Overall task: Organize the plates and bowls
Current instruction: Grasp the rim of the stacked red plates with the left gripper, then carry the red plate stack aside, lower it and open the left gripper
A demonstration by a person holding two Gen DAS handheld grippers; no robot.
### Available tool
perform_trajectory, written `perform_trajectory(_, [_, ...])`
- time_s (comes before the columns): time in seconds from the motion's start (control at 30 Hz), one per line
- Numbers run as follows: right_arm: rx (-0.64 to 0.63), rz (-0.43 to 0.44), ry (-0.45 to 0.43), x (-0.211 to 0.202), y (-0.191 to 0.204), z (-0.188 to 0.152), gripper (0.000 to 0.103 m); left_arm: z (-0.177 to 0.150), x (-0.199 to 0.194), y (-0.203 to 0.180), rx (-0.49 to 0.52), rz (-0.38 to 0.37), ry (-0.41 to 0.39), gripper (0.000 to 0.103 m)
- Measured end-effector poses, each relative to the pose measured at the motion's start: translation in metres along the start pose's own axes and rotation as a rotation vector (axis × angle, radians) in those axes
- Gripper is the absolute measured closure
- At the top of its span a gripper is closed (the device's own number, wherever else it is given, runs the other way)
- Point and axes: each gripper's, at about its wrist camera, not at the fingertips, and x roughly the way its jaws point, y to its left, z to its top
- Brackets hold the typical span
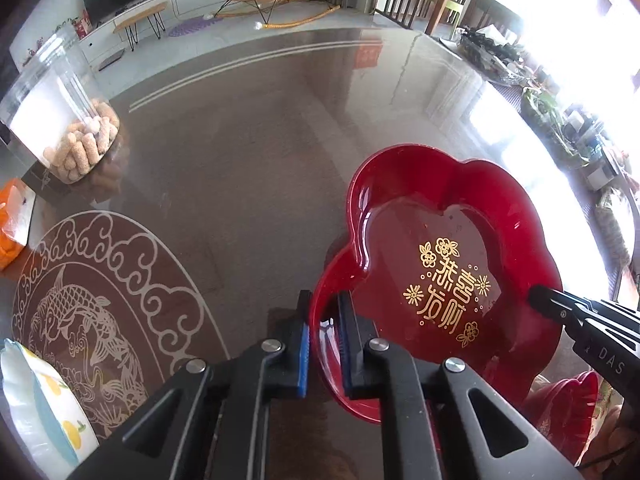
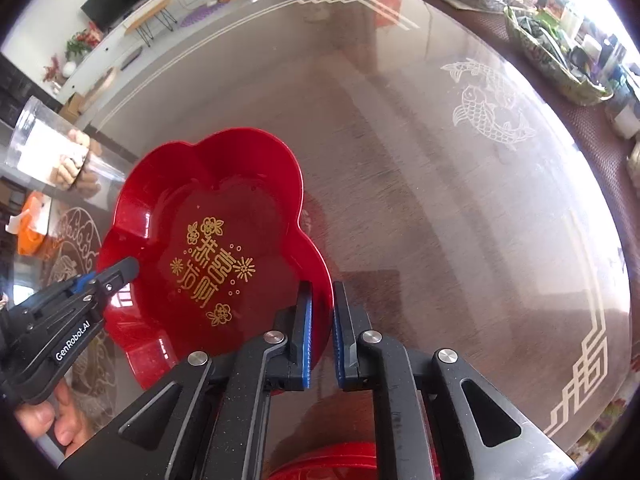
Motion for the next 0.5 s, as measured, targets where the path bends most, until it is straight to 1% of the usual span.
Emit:
perform_trajectory(0.07, [0.015,0.033,-0.024,-0.016,-0.004,-0.003,0.092,0.000,-0.020,-0.002,0.011,-0.017,-0.018,0.093])
perform_trajectory(0.17, [0.016,0.072,-0.067,-0.050,-0.008,-0.010,0.092,-0.002,-0.055,-0.012,0.037,-0.039,-0.040,0.093])
perform_trajectory(0.37, [-0.030,0.049,-0.132,-0.129,-0.007,-0.042,0.091,-0.020,-0.129,-0.049,0.112,-0.082,-0.107,0.093])
perform_trajectory(0.5, [-0.027,0.030,-0.155,-0.171,-0.016,-0.083,0.089,-0.039,-0.159,-0.075,0.167,-0.132,-0.122,0.092])
